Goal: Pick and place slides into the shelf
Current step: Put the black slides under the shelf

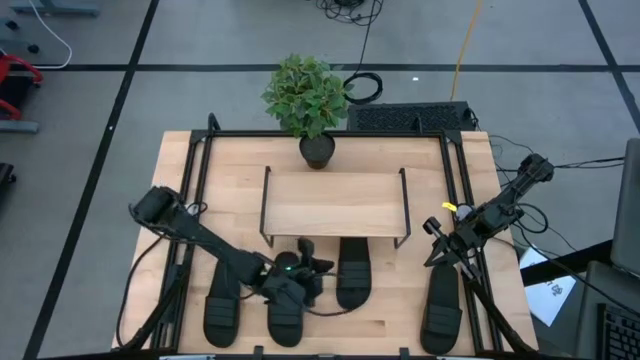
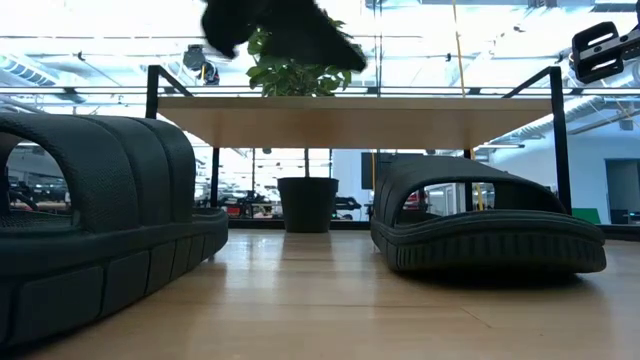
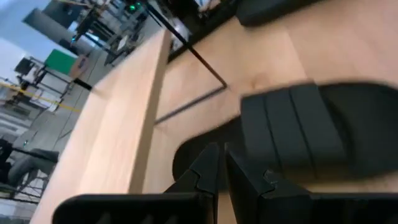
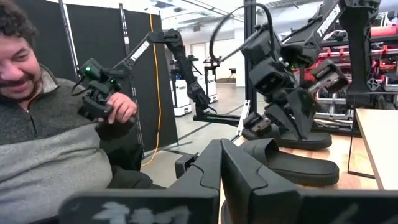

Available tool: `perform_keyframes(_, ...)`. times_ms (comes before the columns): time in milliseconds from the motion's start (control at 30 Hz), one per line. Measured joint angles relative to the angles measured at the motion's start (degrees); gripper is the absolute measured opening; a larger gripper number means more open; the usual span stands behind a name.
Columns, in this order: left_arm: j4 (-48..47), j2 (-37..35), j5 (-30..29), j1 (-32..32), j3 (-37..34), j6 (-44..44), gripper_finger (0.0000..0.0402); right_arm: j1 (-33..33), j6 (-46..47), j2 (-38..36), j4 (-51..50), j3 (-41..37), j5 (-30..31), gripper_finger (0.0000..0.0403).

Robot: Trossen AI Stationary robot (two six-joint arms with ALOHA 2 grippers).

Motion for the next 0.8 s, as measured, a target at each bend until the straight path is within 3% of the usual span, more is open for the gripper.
perform_keyframes(133, -2.3, 3.4, 4.8, -0.2, 5.4, 0.0, 0.0035, 0.0, 1.0, 0.0, 0.0, 0.0, 0.0, 0.0)
perform_keyframes(233, -8.1, 6.2, 5.2, 0.2, 9.2, -1.3, 0.0059, 0.0, 1.4, 0.0, -0.1, 0.0, 0.0, 0.0)
perform_keyframes(500, -12.6, 9.9, 4.7, 2.7, 14.1, -9.2, 0.0188, 0.0, 1.4, 0.0, -0.3, 0.0, 0.0, 0.0)
perform_keyframes(667, -12.5, 9.9, 9.1, 2.6, 14.2, -10.1, 0.0262, 0.0, 1.4, 0.0, -0.3, 0.0, 0.0, 0.0)
perform_keyframes(800, -12.2, 9.9, 13.6, 1.7, 14.2, -9.1, 0.0299, 0.0, 1.4, 0.0, -0.4, 0.0, 0.0, 0.0)
